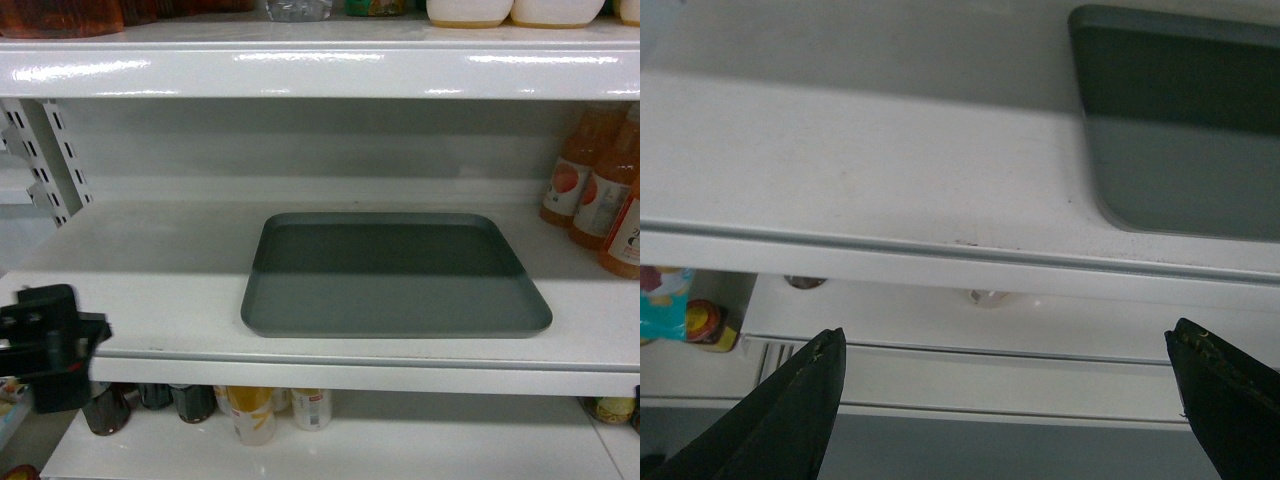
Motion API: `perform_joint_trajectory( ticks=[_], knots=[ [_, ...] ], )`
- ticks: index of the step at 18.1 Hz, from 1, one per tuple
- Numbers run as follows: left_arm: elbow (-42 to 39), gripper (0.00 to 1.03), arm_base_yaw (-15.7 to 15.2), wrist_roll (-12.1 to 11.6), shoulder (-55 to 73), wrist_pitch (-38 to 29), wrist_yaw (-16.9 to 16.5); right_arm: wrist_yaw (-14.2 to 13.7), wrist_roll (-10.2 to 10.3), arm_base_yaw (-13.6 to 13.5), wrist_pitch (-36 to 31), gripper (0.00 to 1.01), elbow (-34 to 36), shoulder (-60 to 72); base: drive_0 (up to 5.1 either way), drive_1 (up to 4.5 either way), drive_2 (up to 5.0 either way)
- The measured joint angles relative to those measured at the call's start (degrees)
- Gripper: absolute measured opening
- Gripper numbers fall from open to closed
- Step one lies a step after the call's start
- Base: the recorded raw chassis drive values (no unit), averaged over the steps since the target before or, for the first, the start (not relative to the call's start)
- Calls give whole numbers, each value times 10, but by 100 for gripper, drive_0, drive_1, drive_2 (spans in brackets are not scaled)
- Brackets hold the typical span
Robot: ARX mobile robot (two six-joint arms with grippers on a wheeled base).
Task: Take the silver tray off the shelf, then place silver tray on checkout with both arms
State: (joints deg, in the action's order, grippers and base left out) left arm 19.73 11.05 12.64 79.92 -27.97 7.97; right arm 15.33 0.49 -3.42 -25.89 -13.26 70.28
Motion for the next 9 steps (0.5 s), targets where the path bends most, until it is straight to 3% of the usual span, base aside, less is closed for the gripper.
perform_joint_trajectory(
  ticks=[2, 9],
  knots=[
    [69, 98, 20, 0, 166, -48, 2, -2, 14, -11, -61, 98, -49, 153, 0, 0, 0],
    [199, 98, 30, 15, 320, -40, -1, -30, 40, -27, -92, 98, -164, 340, 0, 0, 0]
  ],
)
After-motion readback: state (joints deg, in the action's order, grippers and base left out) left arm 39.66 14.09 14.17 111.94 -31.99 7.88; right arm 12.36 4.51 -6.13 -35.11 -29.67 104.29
